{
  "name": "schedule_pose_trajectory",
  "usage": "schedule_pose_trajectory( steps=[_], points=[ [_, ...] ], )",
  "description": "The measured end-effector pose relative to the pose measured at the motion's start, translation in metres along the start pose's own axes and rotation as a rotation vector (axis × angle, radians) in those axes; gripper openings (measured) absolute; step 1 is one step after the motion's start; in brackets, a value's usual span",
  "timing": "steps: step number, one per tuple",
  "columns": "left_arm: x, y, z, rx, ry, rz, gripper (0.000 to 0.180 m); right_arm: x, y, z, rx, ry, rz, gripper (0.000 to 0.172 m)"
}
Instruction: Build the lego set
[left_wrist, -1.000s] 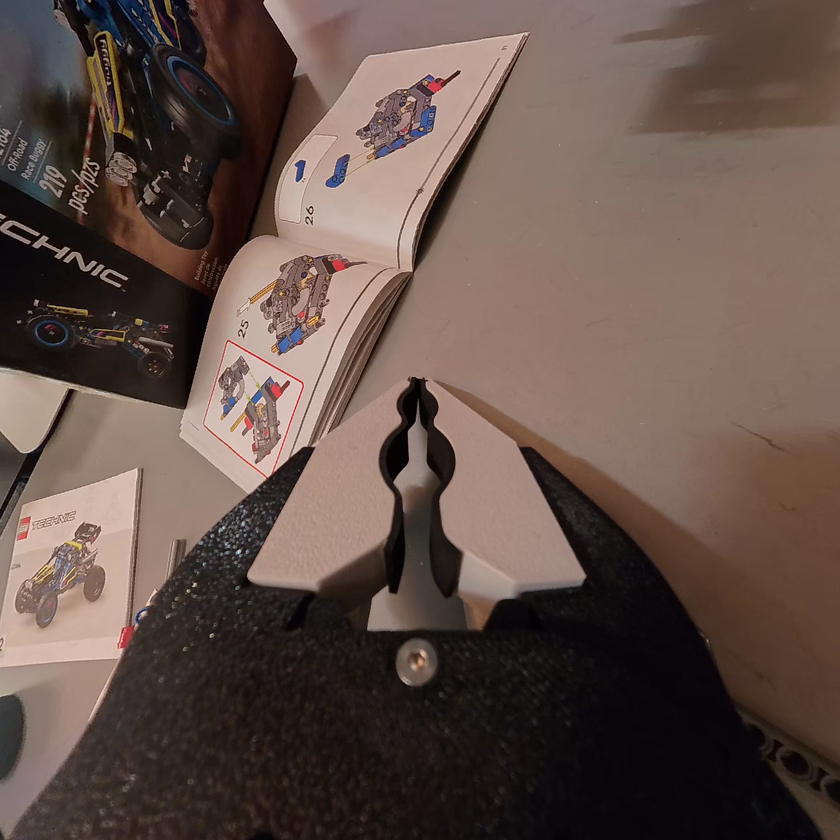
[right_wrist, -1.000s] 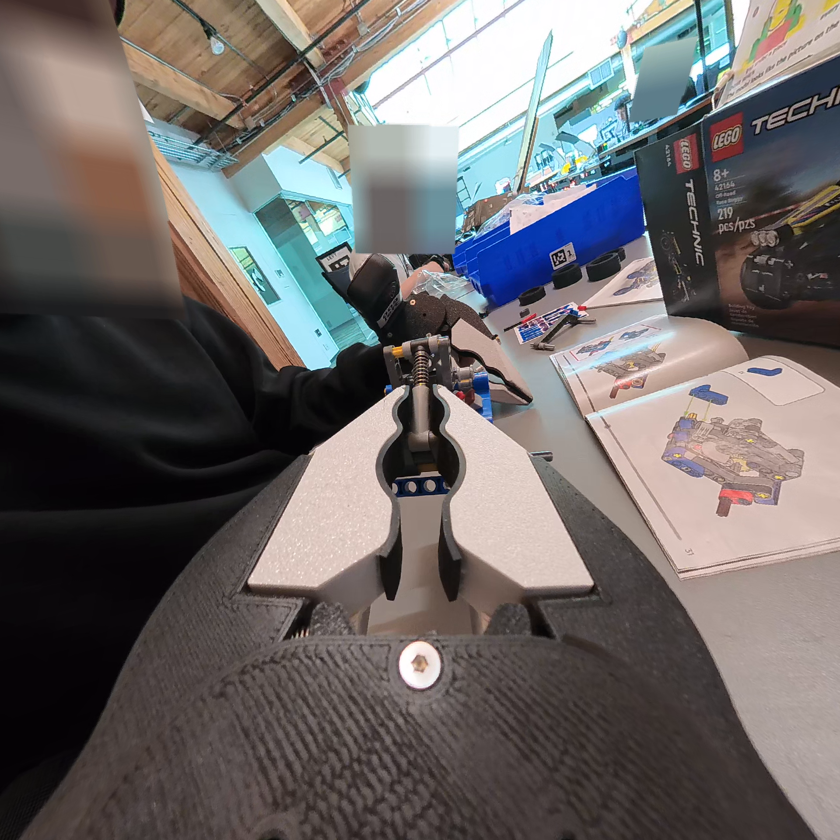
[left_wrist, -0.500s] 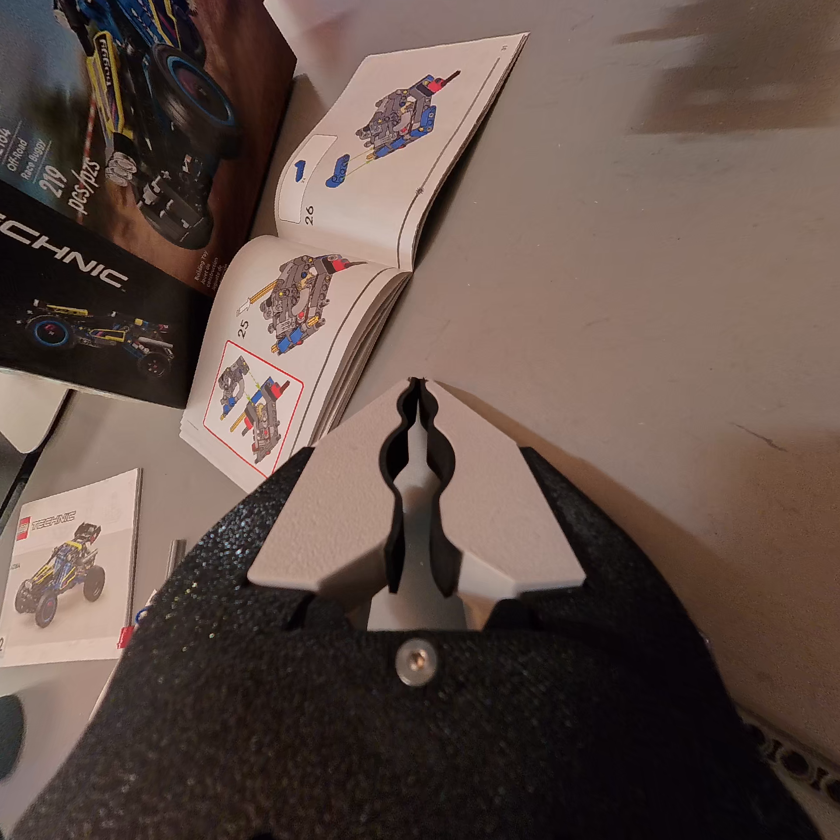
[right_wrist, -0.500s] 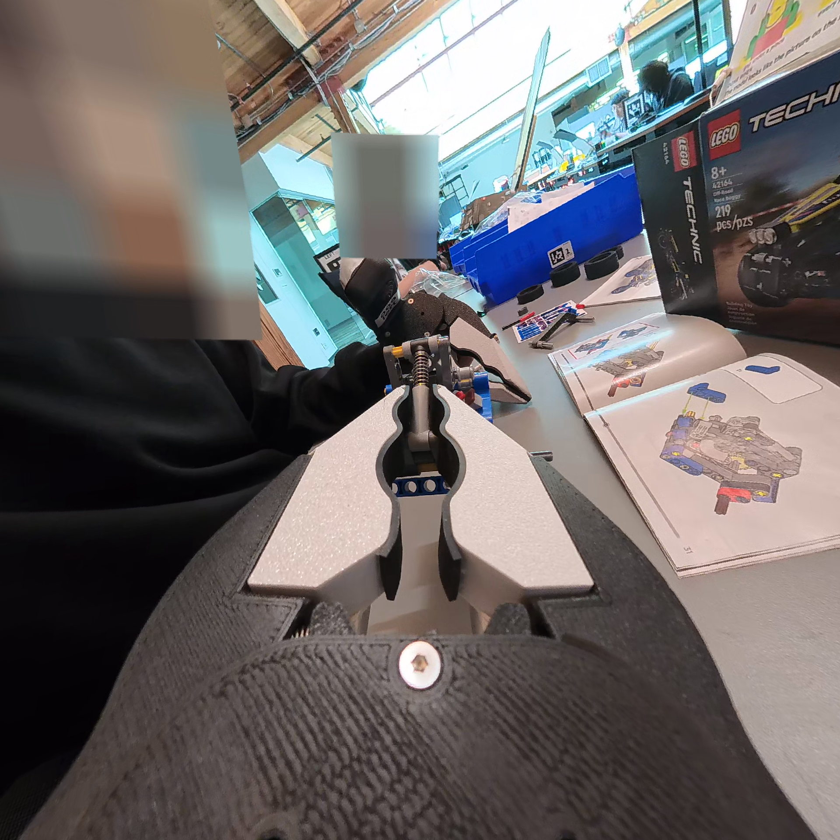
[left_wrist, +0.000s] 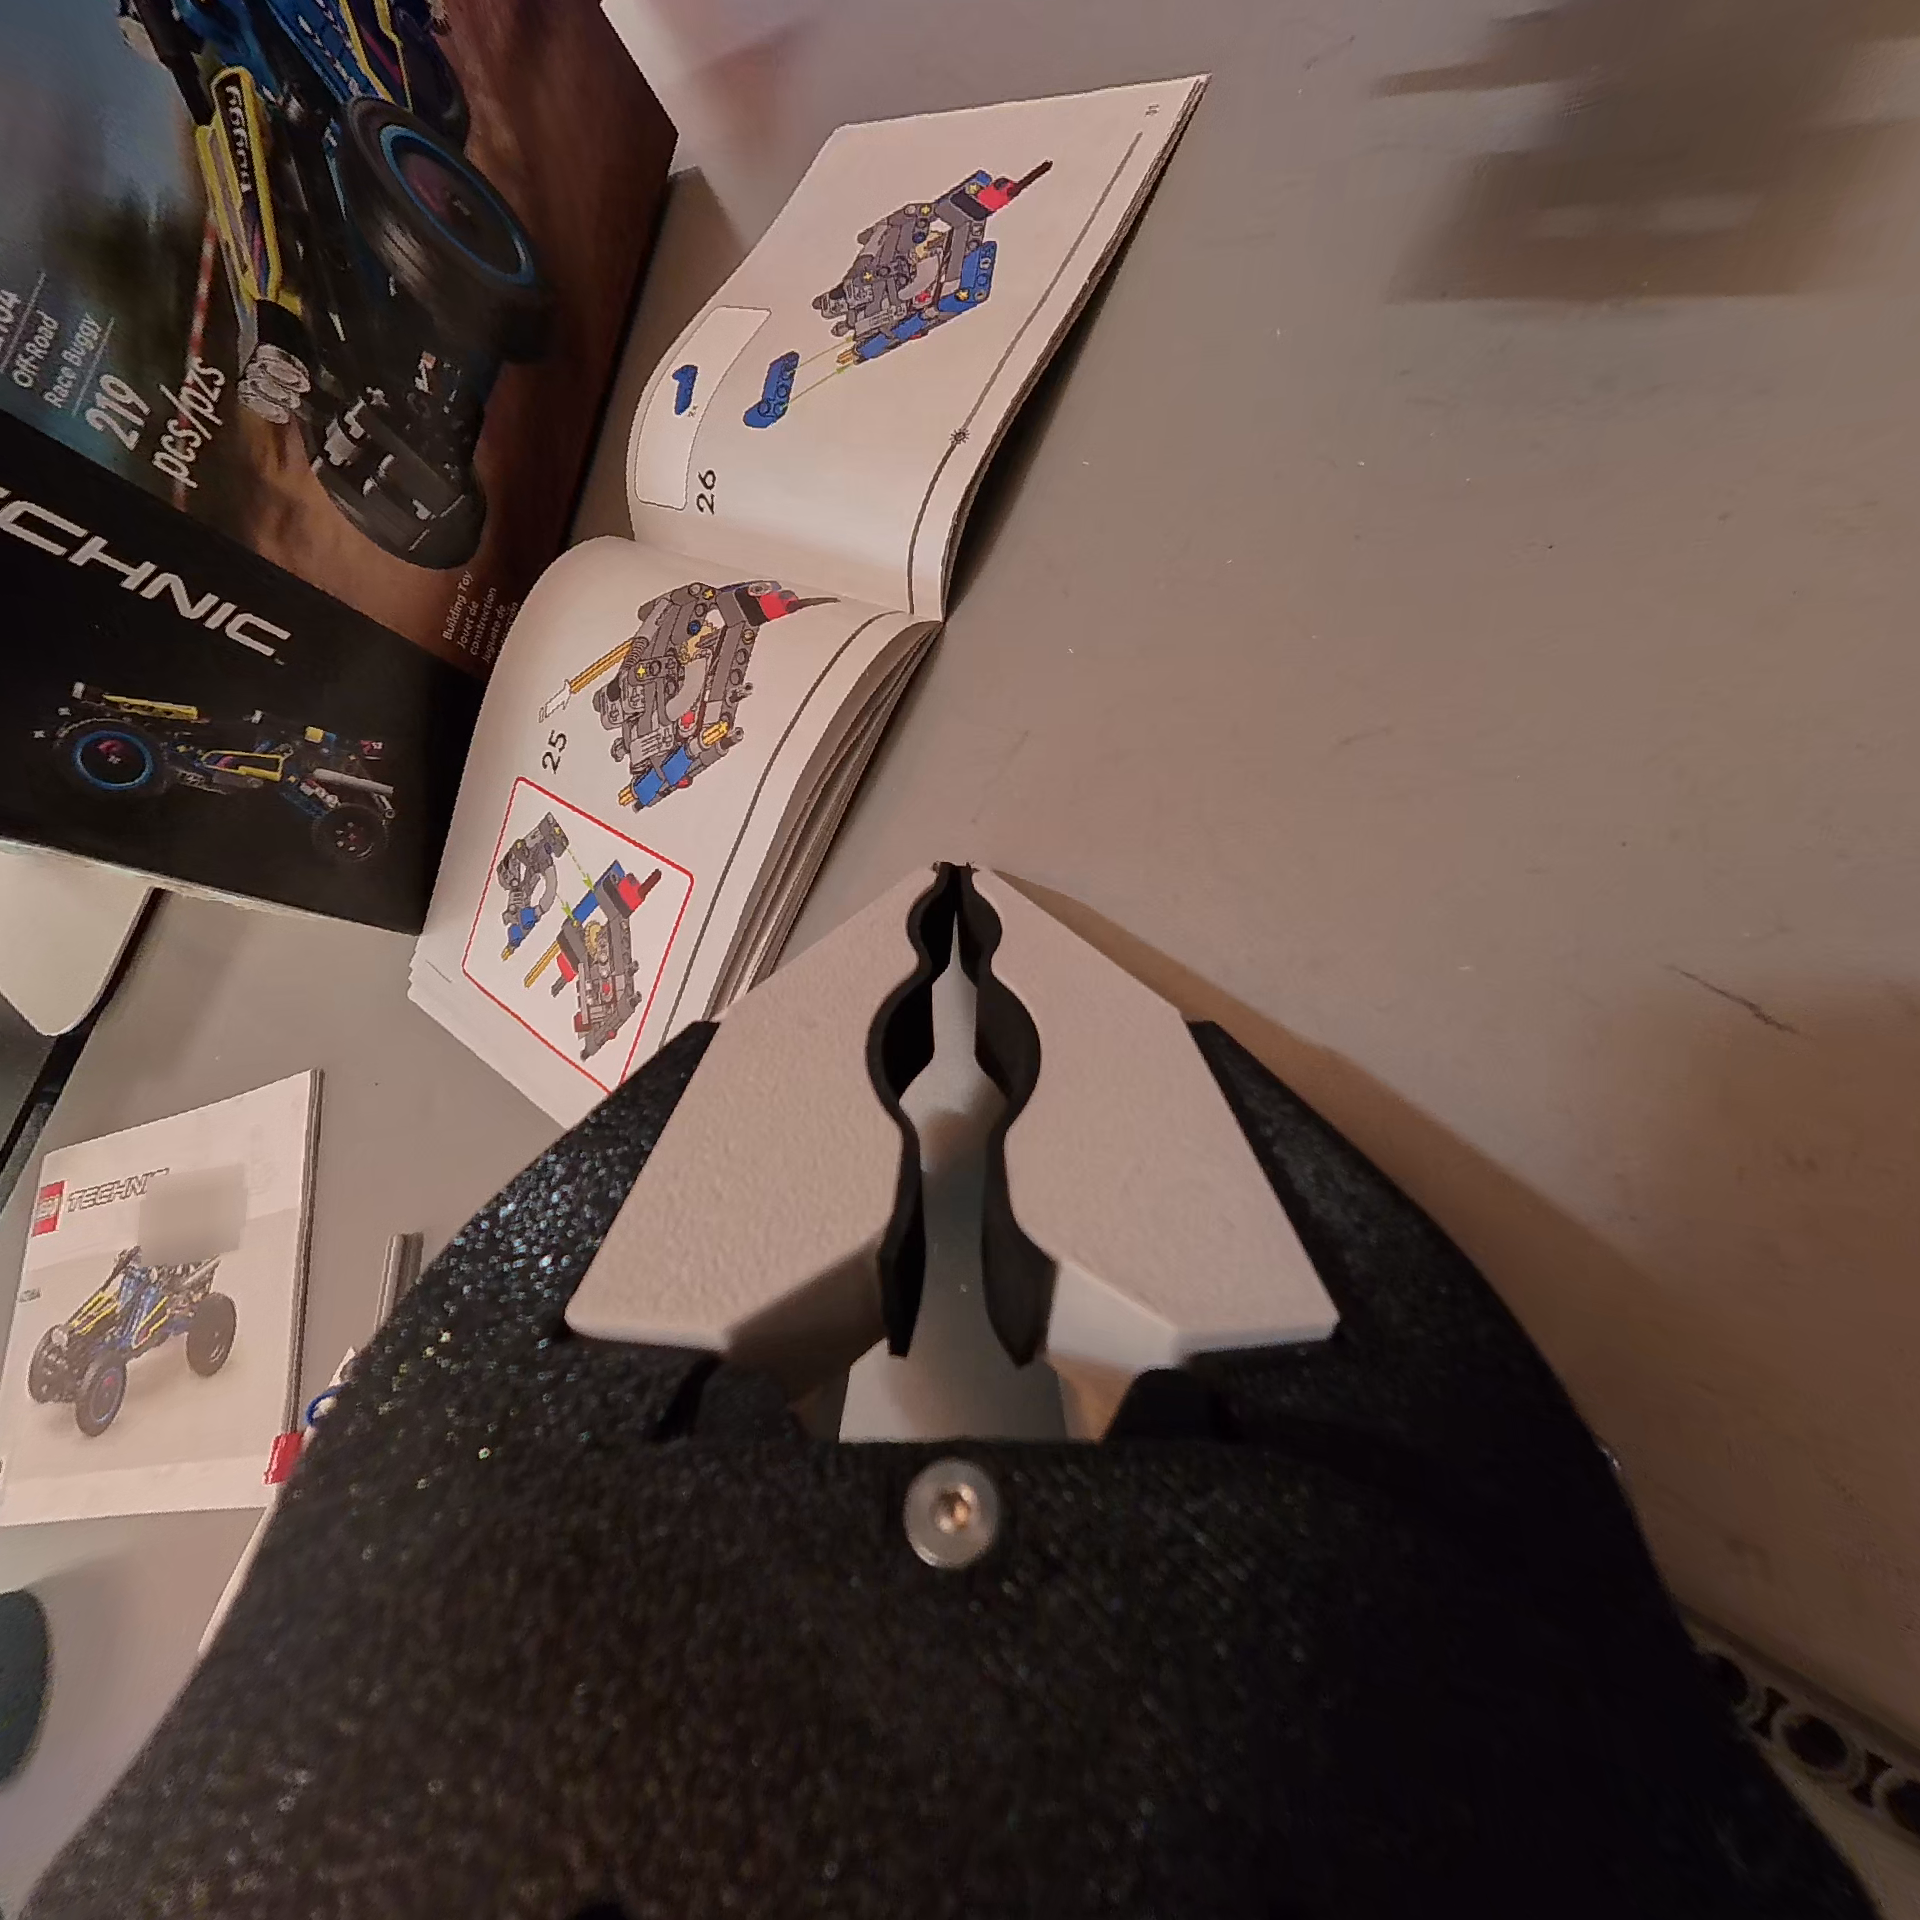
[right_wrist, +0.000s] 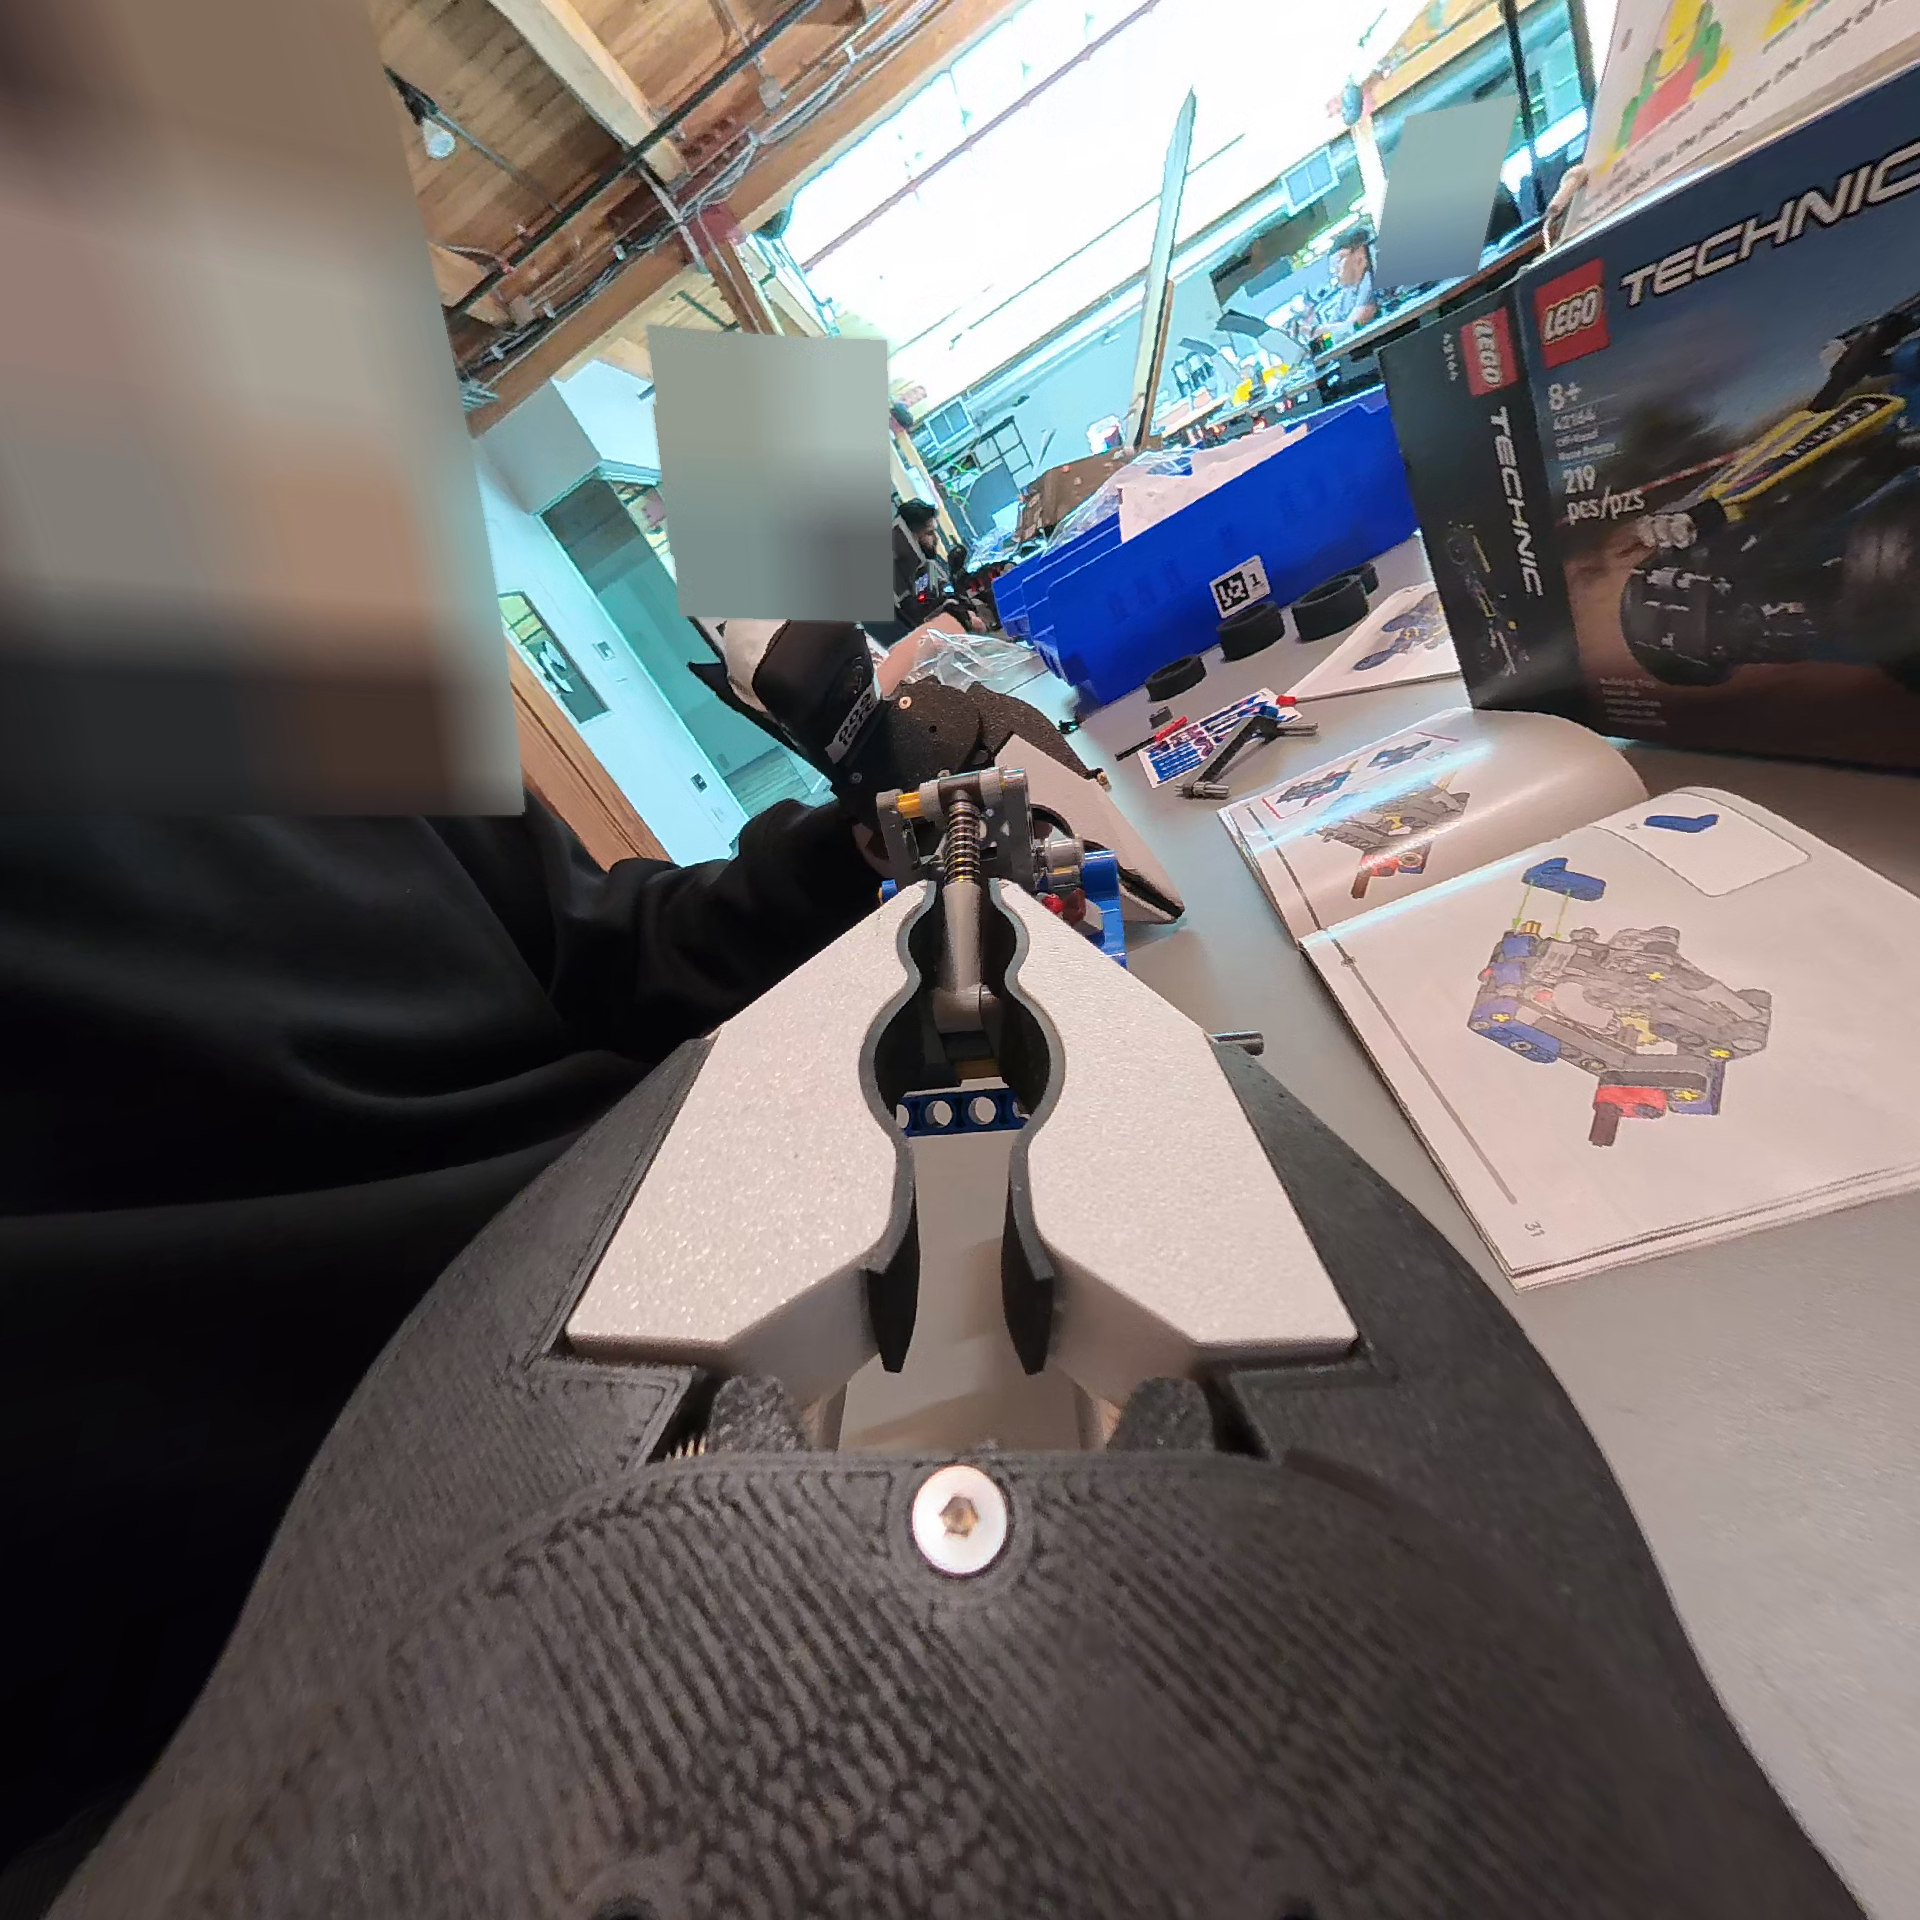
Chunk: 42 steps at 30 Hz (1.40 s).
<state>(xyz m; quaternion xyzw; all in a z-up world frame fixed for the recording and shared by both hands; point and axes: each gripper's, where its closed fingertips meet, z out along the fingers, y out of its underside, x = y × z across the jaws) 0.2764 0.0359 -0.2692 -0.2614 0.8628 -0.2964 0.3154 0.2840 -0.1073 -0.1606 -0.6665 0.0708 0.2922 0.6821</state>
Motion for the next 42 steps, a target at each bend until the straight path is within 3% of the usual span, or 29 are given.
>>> schedule_pose_trajectory(
  steps=[42],
  points=[
    [0.0, 0.0, 0.0, 0.0, -0.005, 0.007, 0.0, 0.035, 0.002, -0.011, 0.027, 0.172, 0.187, 0.003]
  ],
)
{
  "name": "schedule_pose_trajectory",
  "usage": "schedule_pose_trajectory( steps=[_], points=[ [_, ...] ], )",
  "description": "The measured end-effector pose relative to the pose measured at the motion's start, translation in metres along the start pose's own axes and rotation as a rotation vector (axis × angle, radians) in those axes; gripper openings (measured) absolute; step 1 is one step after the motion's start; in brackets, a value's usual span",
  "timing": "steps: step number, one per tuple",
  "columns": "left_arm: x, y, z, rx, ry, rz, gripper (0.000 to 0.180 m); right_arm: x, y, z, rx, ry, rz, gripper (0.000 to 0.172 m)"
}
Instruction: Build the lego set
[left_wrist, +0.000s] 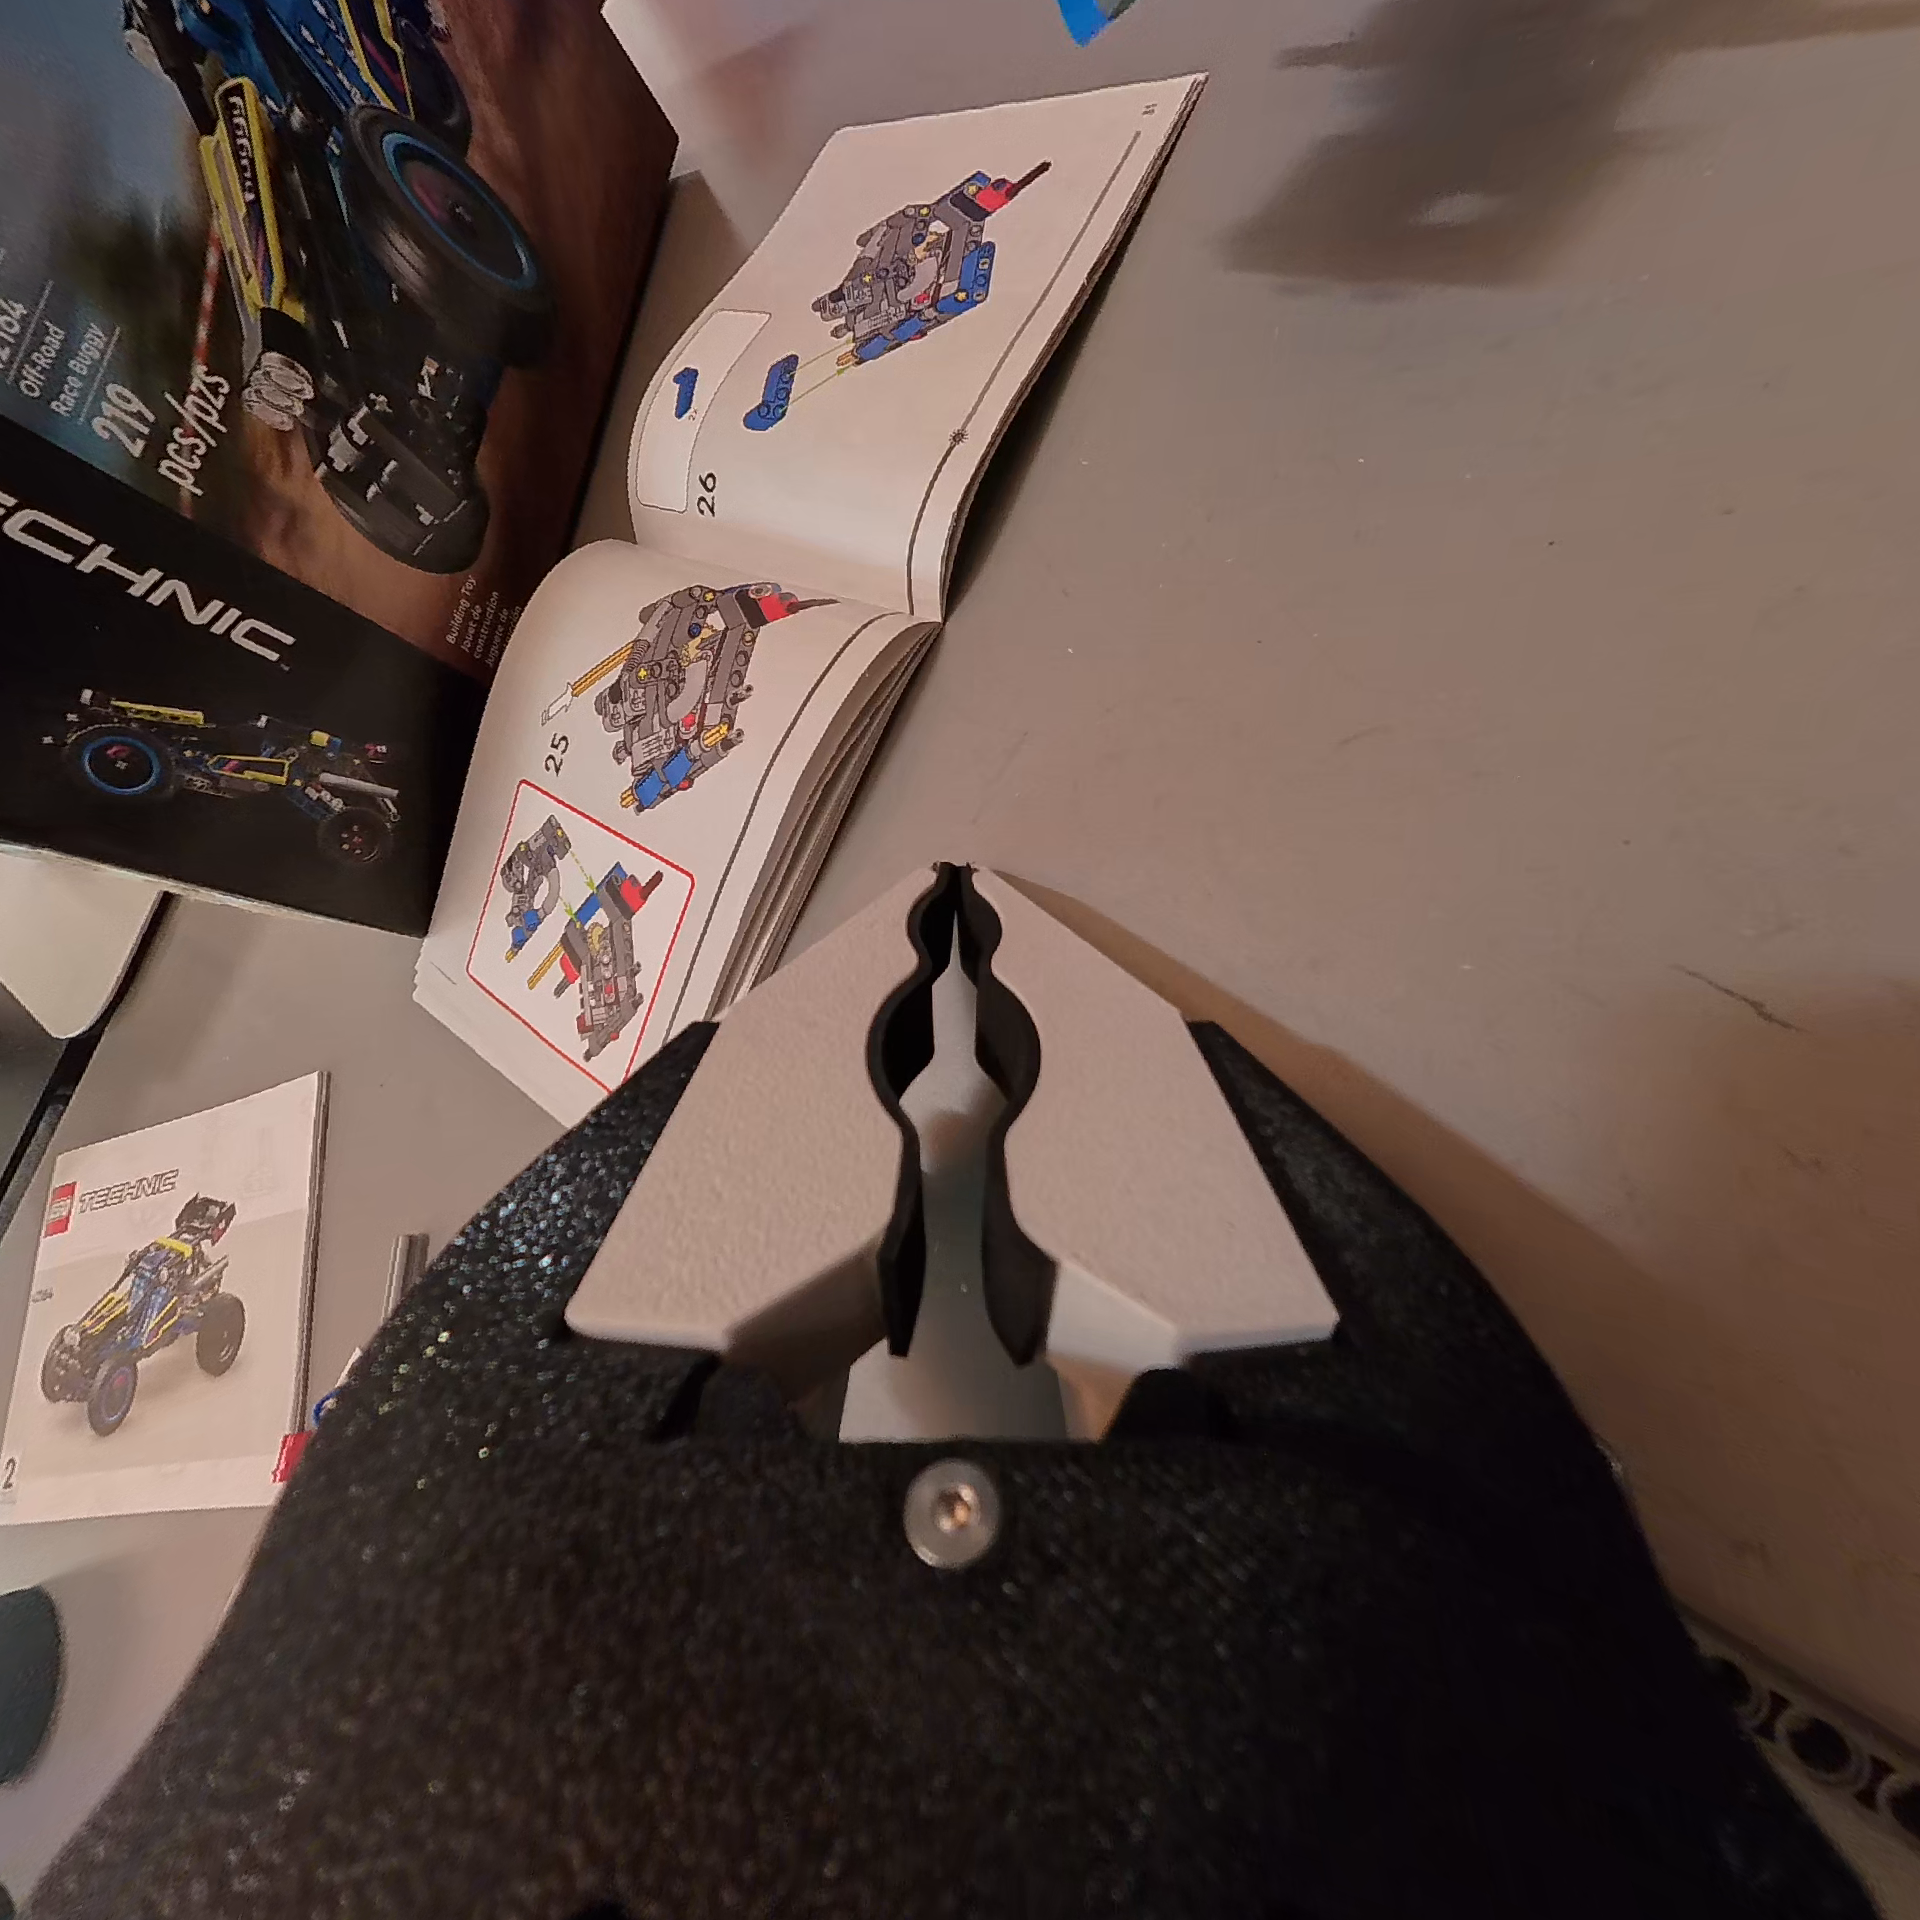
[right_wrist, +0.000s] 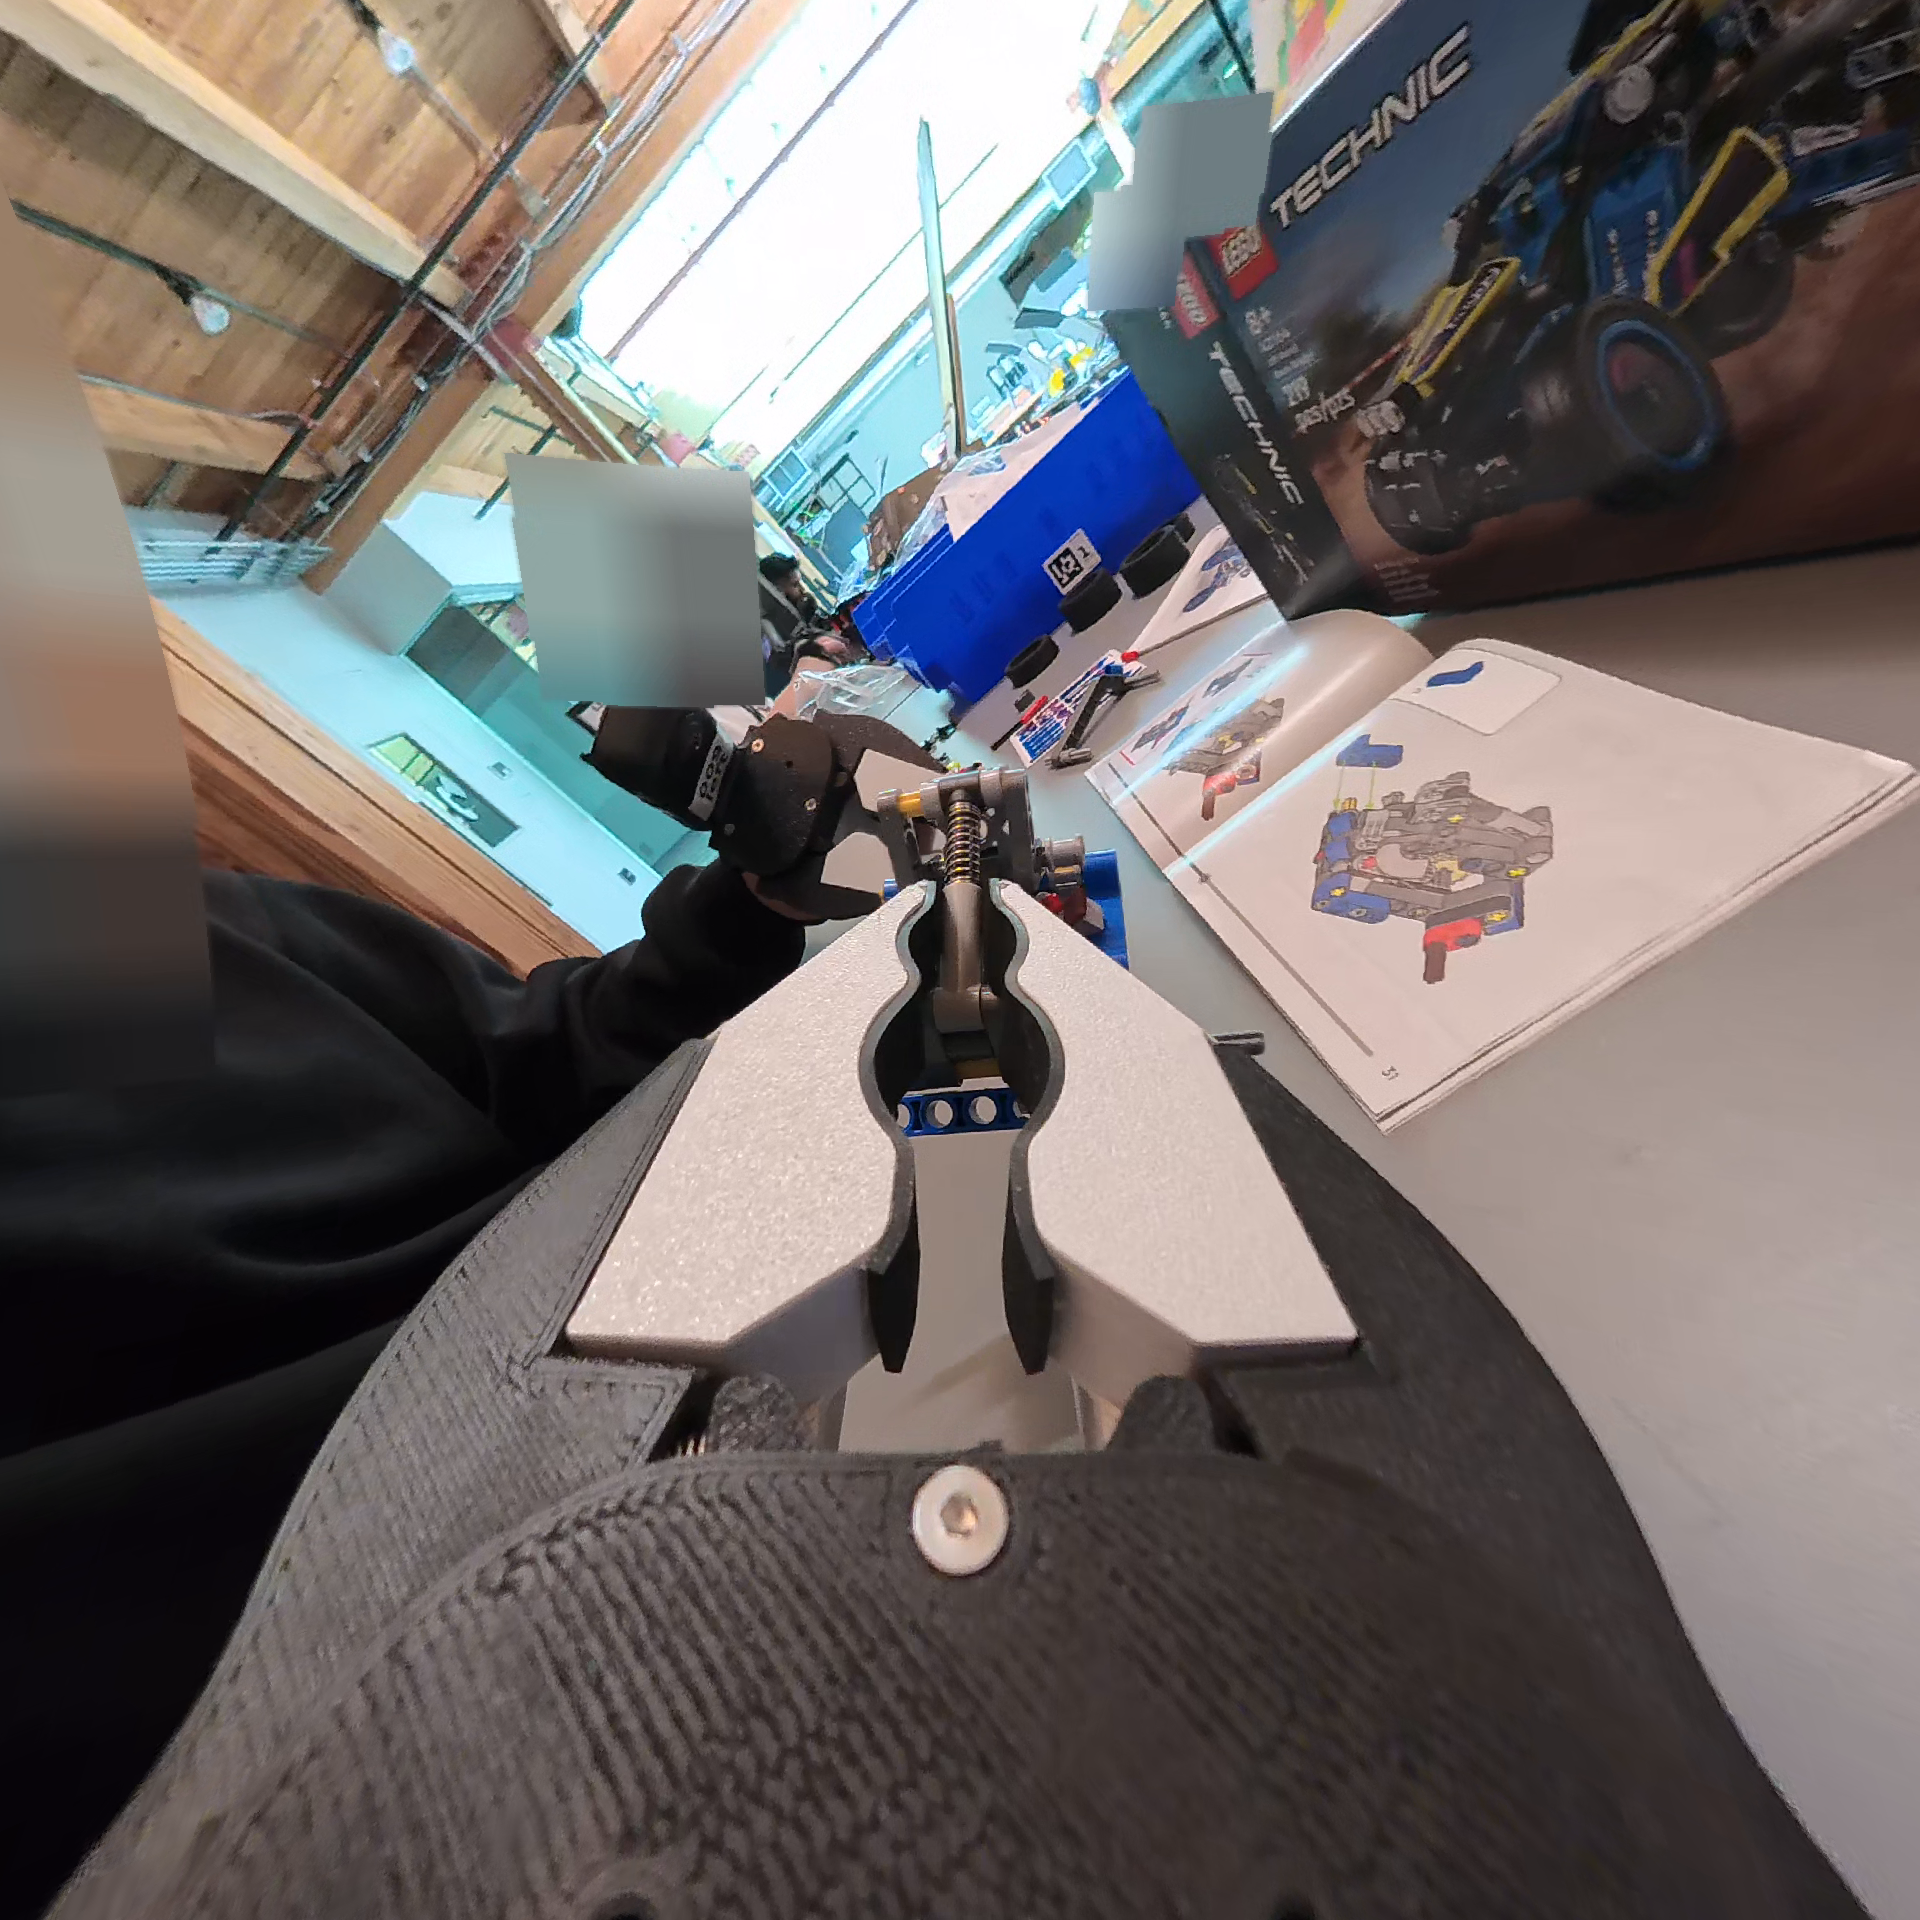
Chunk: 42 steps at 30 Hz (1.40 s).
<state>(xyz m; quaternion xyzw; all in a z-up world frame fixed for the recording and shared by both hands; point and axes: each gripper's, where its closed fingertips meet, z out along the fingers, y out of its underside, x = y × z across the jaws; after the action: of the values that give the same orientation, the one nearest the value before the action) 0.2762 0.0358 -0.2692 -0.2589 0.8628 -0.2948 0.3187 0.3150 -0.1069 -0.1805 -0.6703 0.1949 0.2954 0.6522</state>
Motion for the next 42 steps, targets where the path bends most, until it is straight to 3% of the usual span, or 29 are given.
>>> schedule_pose_trajectory(
  steps=[42],
  points=[
    [0.0, 0.0, 0.0, 0.0, 0.003, -0.003, 0.0, -0.01, 0.008, 0.004, -0.048, -0.049, -0.039, 0.003]
  ],
)
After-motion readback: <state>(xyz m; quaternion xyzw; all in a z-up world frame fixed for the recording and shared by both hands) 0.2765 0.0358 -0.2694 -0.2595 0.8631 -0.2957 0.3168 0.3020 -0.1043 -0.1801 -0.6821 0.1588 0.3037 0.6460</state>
